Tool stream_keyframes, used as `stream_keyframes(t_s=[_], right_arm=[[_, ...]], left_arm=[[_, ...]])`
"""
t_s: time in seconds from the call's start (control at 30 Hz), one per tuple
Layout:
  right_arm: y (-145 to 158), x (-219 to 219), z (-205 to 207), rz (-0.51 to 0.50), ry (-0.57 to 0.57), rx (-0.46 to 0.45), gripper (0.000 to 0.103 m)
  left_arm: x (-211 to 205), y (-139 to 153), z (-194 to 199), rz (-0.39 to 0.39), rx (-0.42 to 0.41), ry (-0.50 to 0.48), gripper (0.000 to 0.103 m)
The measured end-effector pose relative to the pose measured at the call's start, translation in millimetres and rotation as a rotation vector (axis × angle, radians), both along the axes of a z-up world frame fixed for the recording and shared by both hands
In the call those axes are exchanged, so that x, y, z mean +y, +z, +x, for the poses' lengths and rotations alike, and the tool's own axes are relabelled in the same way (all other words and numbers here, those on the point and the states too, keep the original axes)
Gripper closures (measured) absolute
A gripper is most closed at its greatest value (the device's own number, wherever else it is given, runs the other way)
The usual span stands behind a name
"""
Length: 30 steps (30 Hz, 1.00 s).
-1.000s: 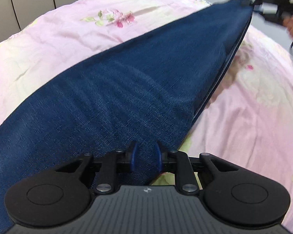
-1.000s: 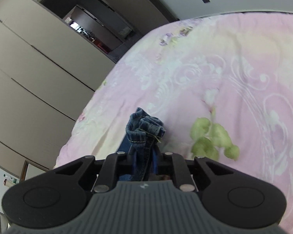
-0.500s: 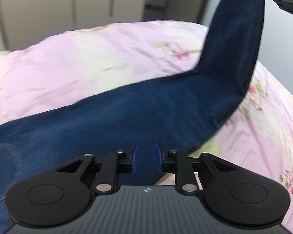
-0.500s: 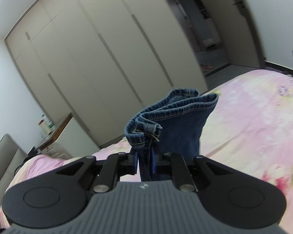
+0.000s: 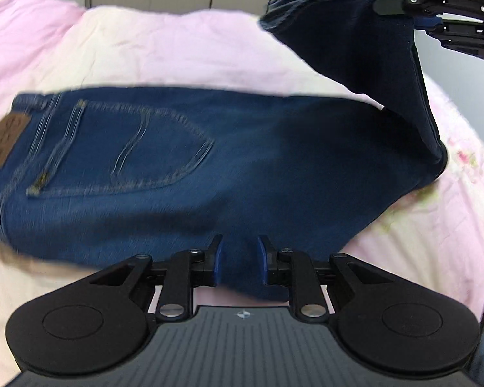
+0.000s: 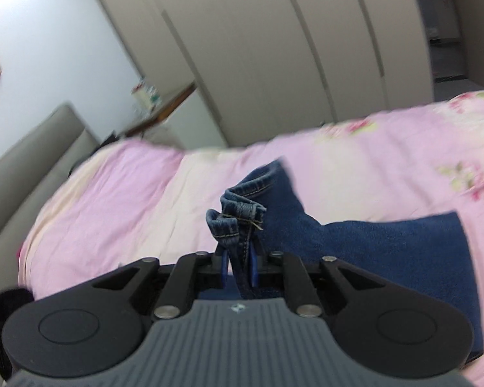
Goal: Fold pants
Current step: 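Lift the leg hems with the right gripper and fold them toward the waistband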
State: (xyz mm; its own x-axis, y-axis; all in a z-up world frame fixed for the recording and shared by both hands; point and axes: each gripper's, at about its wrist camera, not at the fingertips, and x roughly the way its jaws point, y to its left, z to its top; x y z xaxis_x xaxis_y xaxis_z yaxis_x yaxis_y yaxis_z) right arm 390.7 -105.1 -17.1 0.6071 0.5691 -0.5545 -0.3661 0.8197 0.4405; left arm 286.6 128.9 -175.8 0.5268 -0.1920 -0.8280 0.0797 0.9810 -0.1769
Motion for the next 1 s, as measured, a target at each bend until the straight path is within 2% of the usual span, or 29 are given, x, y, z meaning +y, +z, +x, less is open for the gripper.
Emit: stream_keyframes(t_s=[0.07,0.2,0.33,0.43,0.5,0.57,0.67,0.73,0.83,0.93,1.0], right_arm=[[-29,34,-12,-0.042,0.056,0.035,0.094],[-92,78,-38,-0.145,0.149,0.112,0.094],[-134,104,-58,-0.301,0.232,0.069,0.094],[-156,114,-78,-0.437,0.308,-0.007,0.094],[-160,119,-87,-0.508,0.358,-0.064,0.088],[-155,117,-92,-0.534,0.384,-0.091,0.075],[-139,117,-88,-0.505,0.408,-0.067,0.061],[-125,112,-83,-0.482,0.408,-0.047,0.055],[-111,96,-74,-0.445,0.357,-0.039,0.055],[-107,76,-55,-0.377,0.288,0.009,0.056],[-109,66,-42,-0.382,0.246,0.024,0.059]], left_arm=[[11,-24,0,-0.011,0.072,0.029,0.081],[28,-24,-13,-0.096,0.041,0.039,0.082],[45,-8,-25,-0.179,-0.027,0.084,0.082],[63,-1,-29,-0.333,-0.068,0.148,0.078],[66,6,-28,-0.386,-0.090,0.163,0.071],[67,11,-21,-0.416,-0.098,0.163,0.057],[71,17,-5,-0.457,-0.082,0.170,0.042],[72,15,13,-0.487,-0.052,0.186,0.038],[75,7,43,-0.547,0.001,0.203,0.036],[71,-8,72,-0.535,0.065,0.213,0.036],[68,-16,84,-0.515,0.089,0.210,0.036]])
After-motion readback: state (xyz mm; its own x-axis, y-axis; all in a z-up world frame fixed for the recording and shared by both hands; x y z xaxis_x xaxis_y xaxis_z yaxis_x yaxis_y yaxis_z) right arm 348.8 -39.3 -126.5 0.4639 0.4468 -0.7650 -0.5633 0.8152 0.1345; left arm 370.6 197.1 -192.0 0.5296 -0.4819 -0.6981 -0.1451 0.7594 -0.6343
